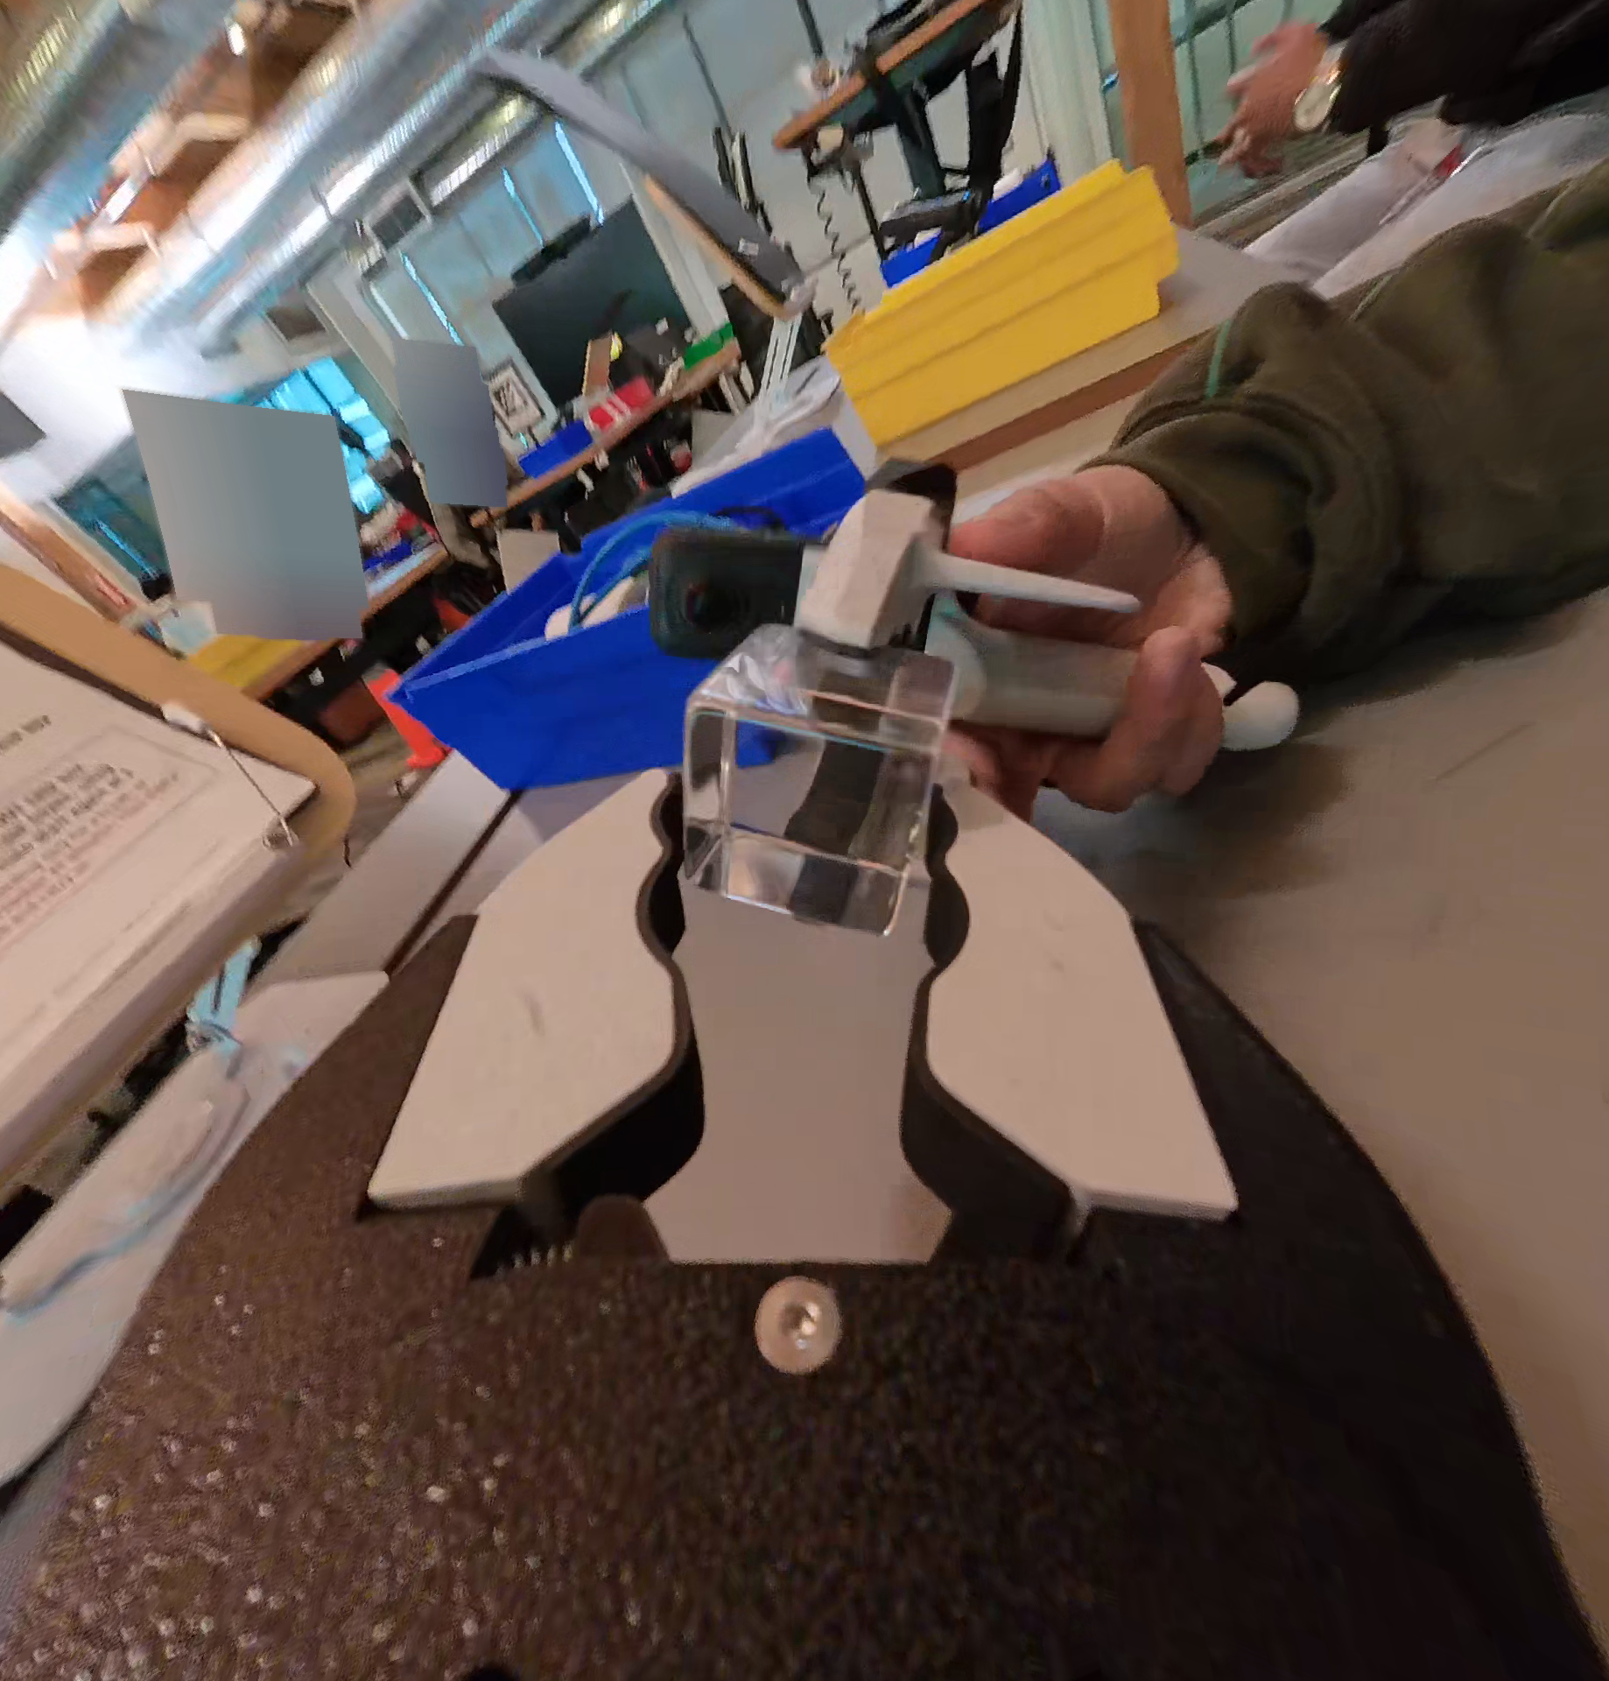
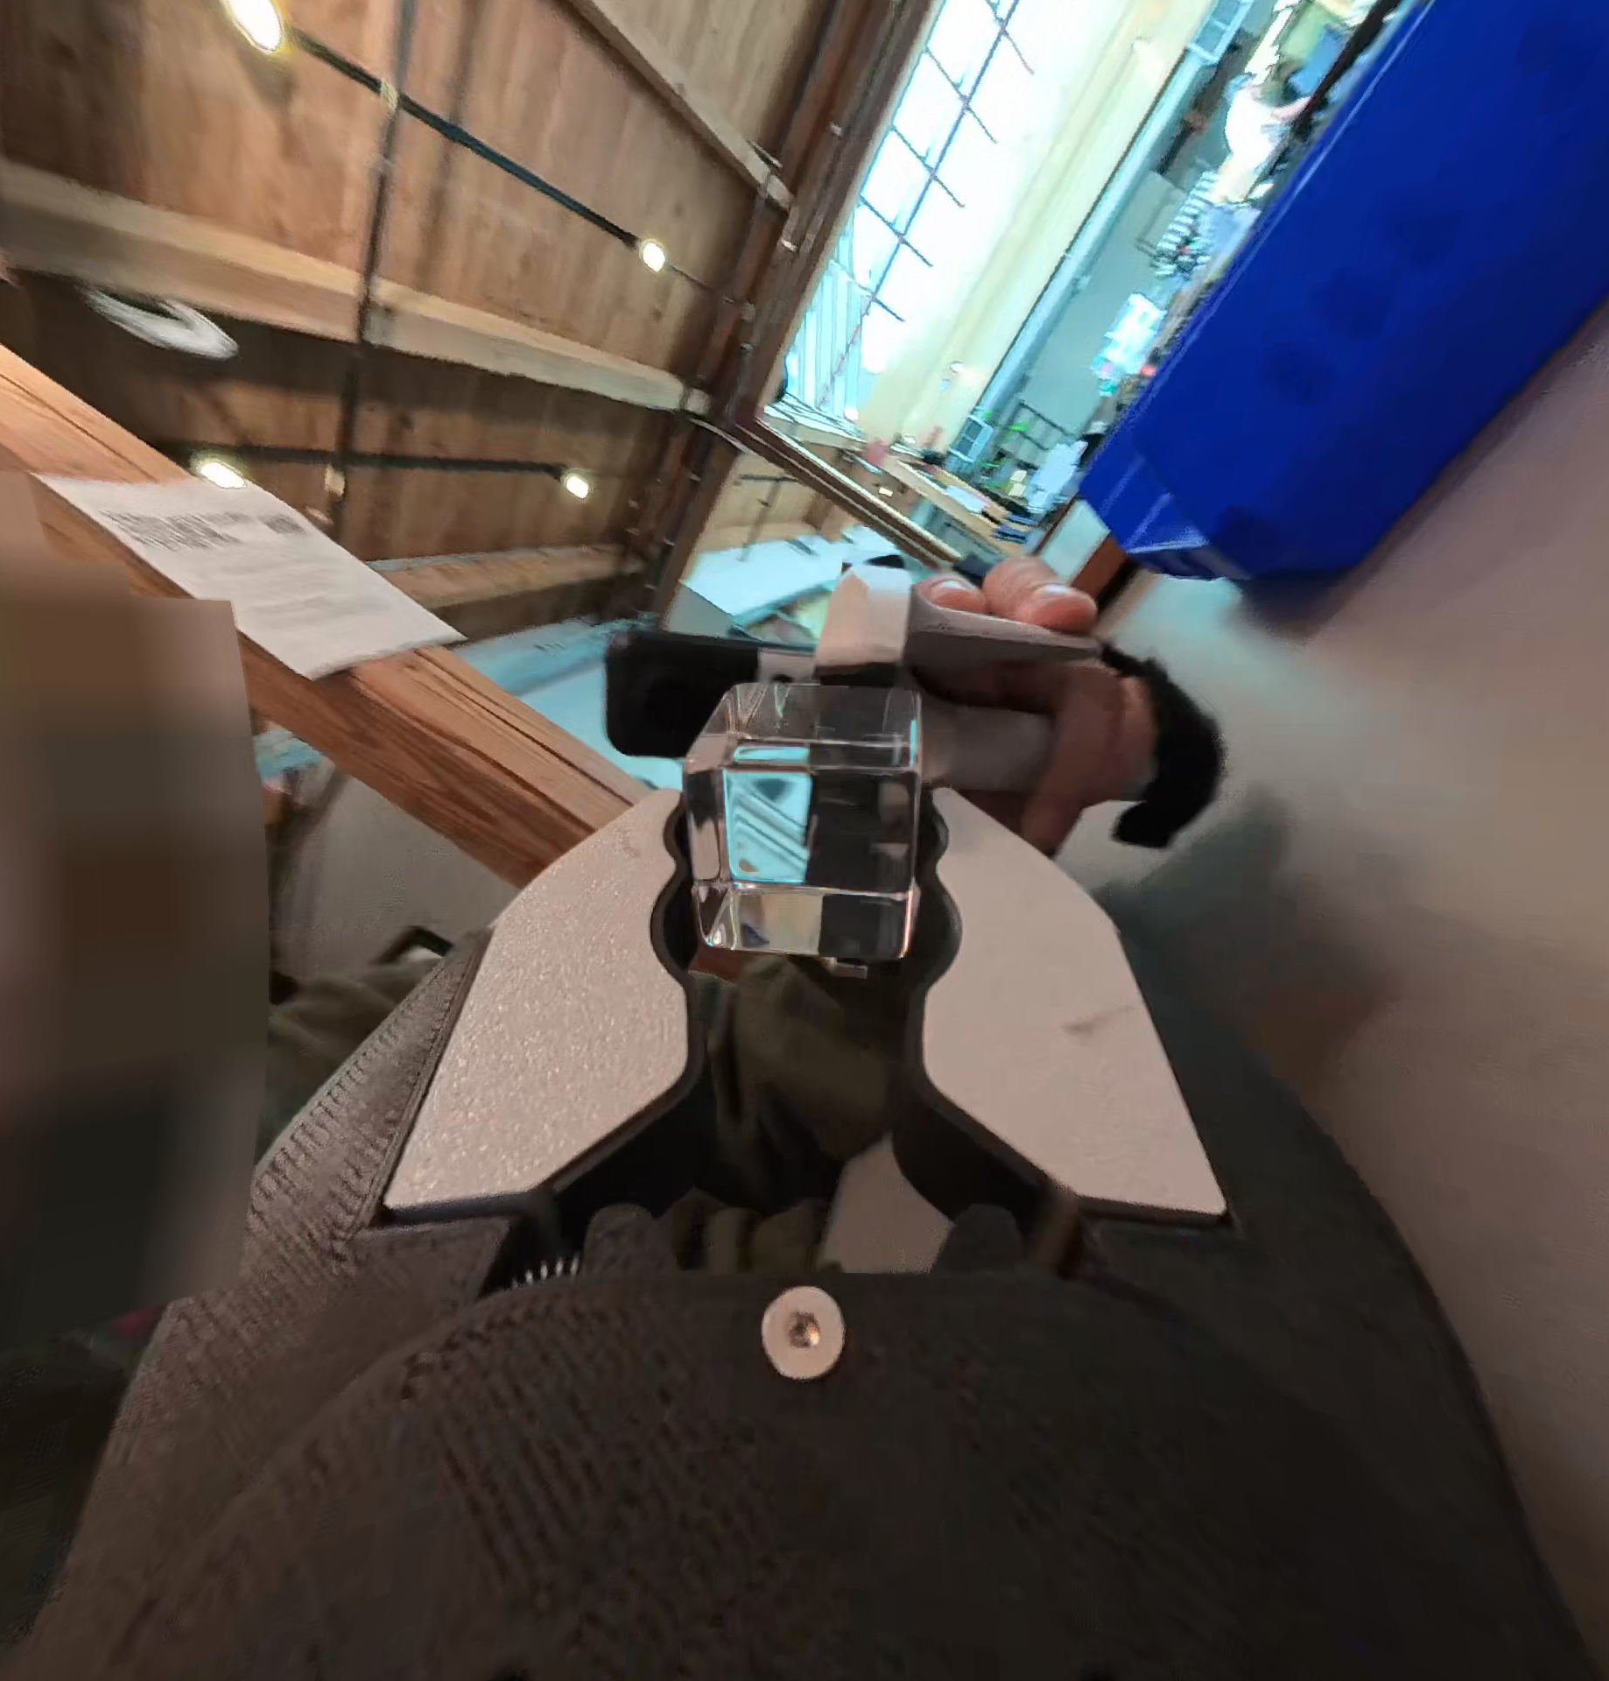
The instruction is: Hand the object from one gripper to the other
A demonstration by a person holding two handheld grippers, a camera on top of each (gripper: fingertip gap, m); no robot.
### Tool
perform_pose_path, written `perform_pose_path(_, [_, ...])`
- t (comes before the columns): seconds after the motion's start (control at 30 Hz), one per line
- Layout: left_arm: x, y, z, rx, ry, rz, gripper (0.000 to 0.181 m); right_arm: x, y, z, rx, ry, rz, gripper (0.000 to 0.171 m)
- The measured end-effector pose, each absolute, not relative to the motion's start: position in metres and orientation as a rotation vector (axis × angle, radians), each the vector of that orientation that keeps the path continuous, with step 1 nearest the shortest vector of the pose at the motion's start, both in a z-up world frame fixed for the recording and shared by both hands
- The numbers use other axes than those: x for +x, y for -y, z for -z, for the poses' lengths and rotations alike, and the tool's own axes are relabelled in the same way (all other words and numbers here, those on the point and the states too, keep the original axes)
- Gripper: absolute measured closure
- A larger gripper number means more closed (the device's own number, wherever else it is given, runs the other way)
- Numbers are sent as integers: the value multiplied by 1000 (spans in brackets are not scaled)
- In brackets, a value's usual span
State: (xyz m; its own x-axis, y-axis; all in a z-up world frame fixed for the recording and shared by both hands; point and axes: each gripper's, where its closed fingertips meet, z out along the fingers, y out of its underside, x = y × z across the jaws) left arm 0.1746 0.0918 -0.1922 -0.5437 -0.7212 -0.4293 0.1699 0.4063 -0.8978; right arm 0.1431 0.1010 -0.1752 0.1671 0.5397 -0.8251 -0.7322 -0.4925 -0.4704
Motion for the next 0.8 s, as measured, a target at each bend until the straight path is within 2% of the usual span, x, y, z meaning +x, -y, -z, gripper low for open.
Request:
perform_pose_path(0.03, [175, -92, 195, -530, -1791, 1287, 126, 145, -102, 178, -1446, -165, -1469, 125])
perform_pose_path(0.1, [176, -93, 197, -674, -1804, 1398, 122, 151, -104, 181, -1527, -71, -1235, 125])
perform_pose_path(0.2, [173, -92, 196, -923, -1833, 1691, 96, 162, -100, 179, -1599, 178, -769, 125])
perform_pose_path(0.23, [170, -91, 193, -989, -1828, 1793, 96, 165, -98, 176, -1590, 249, -631, 125])
perform_pose_path(0.43, [153, -73, 180, -1246, -1863, 2348, 111, 157, -86, 171, -1441, 727, 12, 125])
perform_pose_path(0.57, [147, -61, 176, -1376, -1836, 2649, 122, 138, -85, 178, -1381, 887, 135, 125])
perform_pose_path(0.73, [154, -66, 194, -1320, -1895, 2411, 136, 142, -96, 198, -1475, 906, 237, 124])
perform_pose_path(0.8, [162, -76, 198, -1203, -1874, 2186, 136, 144, -99, 199, -1514, 819, 168, 115])
